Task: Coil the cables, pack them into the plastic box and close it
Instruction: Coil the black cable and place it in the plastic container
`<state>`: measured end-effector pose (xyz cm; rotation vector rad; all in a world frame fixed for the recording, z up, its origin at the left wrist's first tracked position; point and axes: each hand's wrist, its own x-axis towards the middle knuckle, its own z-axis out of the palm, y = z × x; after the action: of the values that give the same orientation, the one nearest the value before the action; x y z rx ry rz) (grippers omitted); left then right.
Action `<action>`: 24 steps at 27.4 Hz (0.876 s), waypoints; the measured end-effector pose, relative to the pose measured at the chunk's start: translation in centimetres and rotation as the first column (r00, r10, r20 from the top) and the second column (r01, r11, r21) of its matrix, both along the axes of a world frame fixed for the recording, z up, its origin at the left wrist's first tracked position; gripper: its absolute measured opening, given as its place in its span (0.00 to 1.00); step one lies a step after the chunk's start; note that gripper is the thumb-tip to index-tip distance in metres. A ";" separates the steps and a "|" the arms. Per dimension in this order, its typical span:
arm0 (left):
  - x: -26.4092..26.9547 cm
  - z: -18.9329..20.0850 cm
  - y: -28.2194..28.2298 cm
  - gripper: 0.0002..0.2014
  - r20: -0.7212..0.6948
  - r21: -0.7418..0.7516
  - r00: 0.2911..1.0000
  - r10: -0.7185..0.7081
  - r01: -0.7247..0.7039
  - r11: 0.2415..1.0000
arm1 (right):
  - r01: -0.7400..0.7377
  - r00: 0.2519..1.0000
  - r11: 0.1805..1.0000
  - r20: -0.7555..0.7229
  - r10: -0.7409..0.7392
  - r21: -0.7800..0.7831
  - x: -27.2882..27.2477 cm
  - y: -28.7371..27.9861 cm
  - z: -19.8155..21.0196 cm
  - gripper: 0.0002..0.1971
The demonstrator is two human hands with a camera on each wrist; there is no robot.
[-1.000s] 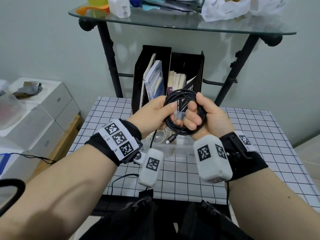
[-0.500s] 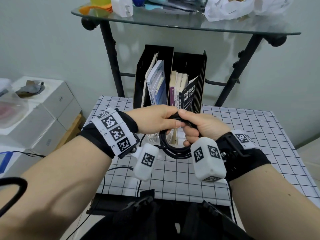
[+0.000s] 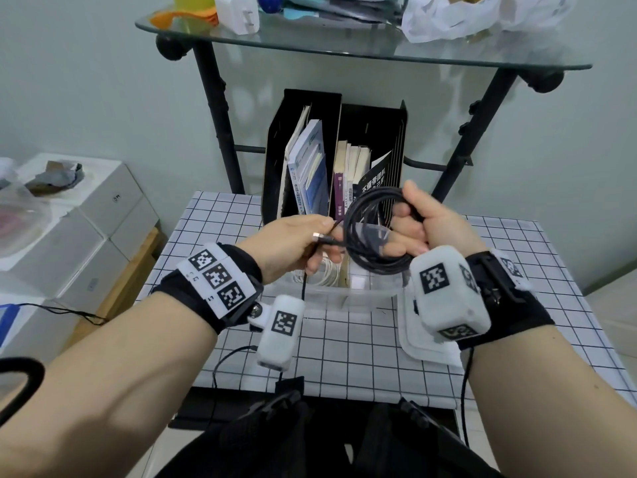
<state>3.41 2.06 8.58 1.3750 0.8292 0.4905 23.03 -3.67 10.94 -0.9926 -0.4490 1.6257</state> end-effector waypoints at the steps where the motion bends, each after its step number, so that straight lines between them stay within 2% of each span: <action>1: 0.1 -0.4 -0.1 0.16 0.011 -0.015 1.000 -0.003 0.004 1.000 | 0.054 0.998 0.998 -0.044 -0.053 0.015 0.2 0.1 0.3 0.20; 5: 0.2 -1.0 -0.7 0.14 -0.029 -0.023 0.997 -0.068 0.067 0.997 | 0.299 0.945 0.954 -0.142 -0.295 0.010 0.2 0.6 0.9 0.22; 11: 0.5 -1.1 -1.4 0.11 -0.166 -0.019 0.969 -0.185 0.184 0.983 | 0.580 0.812 0.814 -0.057 -0.581 -0.027 1.4 0.9 0.5 0.21; 14: 0.0 -1.4 -1.5 0.06 -0.238 -0.016 0.950 -0.203 0.205 0.979 | 0.702 0.712 0.712 -0.017 -0.702 -0.003 2.2 0.8 0.9 0.21; 17: -0.3 -1.4 -1.5 0.05 -0.268 0.001 0.947 -0.178 0.185 0.983 | 0.778 0.621 0.628 -0.138 -0.771 -0.010 3.0 0.5 1.2 0.19; 19: -0.4 -1.1 -1.3 0.05 -0.269 0.042 0.949 -0.164 0.182 0.982 | 0.800 0.586 0.599 -0.197 -0.786 -0.010 3.0 0.3 1.3 0.15; 21: -0.4 -0.4 -1.3 0.04 -0.263 0.094 0.948 -0.180 0.211 0.973 | 0.802 0.583 0.597 -0.207 -0.786 -0.004 2.7 0.5 1.1 0.12; 24: -0.2 1.1 -1.2 0.03 -0.201 0.156 0.962 -0.182 0.215 0.964 | 0.785 0.614 0.619 -0.154 -0.774 0.017 2.5 1.1 0.3 0.13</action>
<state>3.22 0.82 9.65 1.6685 0.8005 0.2865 25.50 -2.57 11.29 -0.8309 0.0429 0.8393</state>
